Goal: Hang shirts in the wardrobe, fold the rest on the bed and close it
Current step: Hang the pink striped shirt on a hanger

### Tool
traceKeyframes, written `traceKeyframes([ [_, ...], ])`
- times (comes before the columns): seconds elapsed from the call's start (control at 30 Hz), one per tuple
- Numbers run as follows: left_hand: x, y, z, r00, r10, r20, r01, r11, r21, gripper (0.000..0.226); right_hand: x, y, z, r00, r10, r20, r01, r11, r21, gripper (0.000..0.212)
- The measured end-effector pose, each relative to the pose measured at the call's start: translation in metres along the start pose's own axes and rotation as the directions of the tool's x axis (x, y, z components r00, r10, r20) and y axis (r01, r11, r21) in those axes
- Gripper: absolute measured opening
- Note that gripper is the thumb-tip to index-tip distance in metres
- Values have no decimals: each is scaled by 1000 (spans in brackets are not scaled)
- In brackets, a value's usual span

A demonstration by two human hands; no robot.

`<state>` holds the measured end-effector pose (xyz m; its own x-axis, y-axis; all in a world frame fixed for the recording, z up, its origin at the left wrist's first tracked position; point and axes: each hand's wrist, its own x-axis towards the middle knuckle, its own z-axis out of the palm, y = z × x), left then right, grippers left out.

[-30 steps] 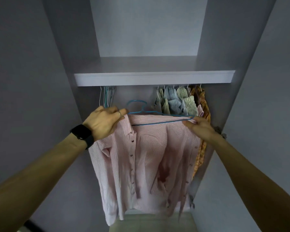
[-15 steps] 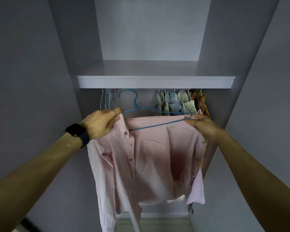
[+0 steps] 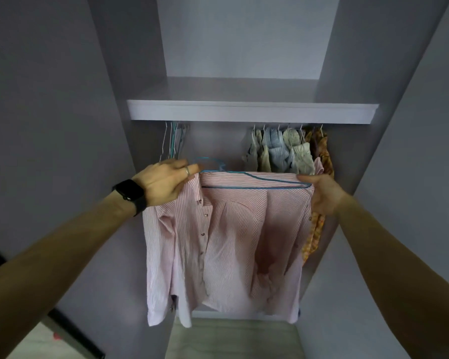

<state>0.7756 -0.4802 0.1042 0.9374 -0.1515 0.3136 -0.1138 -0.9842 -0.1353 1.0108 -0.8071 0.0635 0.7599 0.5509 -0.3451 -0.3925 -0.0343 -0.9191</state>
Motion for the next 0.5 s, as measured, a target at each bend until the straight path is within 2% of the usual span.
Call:
traceKeyframes([
  [0.07,1,2,2,999,-17,34,16,1000,20,38,8,3,7,995,-45,-84,36,993,-109,33],
  [0.1,2,3,2,998,-40,46,39,999,14,38,13,5,12,978,-145,-150,108,966,-235,31],
  [0.13,3,4,3,996,-64,55,64,998,6,39,19,9,16,936,-296,-193,195,887,-419,29],
  [0.17,3,5,5,994,-83,70,83,997,10,39,23,13,21,863,-471,-180,265,727,-633,27],
  [0.2,3,6,7,991,-92,98,89,995,36,40,24,16,25,778,-622,-92,303,499,-812,27],
  [0.23,3,8,8,986,-98,136,88,993,78,41,22,19,28,696,-718,27,314,270,-910,26],
  [0.27,4,10,10,978,-109,175,88,989,120,43,19,21,30,637,-762,114,308,116,-944,26],
  [0.3,5,12,12,969,-128,209,99,984,147,45,17,23,32,602,-783,156,312,51,-949,26],
  [0.33,6,13,15,959,-161,233,127,980,155,47,15,23,38,586,-792,172,338,46,-940,26],
  [0.37,7,15,17,948,-202,247,173,975,138,48,12,23,45,584,-793,175,388,83,-918,26],
  [0.43,10,20,24,919,-297,258,288,955,71,47,6,19,62,579,-805,132,515,236,-824,23],
  [0.5,12,29,32,893,-373,252,377,926,35,47,-3,18,79,595,-803,42,583,395,-710,20],
])
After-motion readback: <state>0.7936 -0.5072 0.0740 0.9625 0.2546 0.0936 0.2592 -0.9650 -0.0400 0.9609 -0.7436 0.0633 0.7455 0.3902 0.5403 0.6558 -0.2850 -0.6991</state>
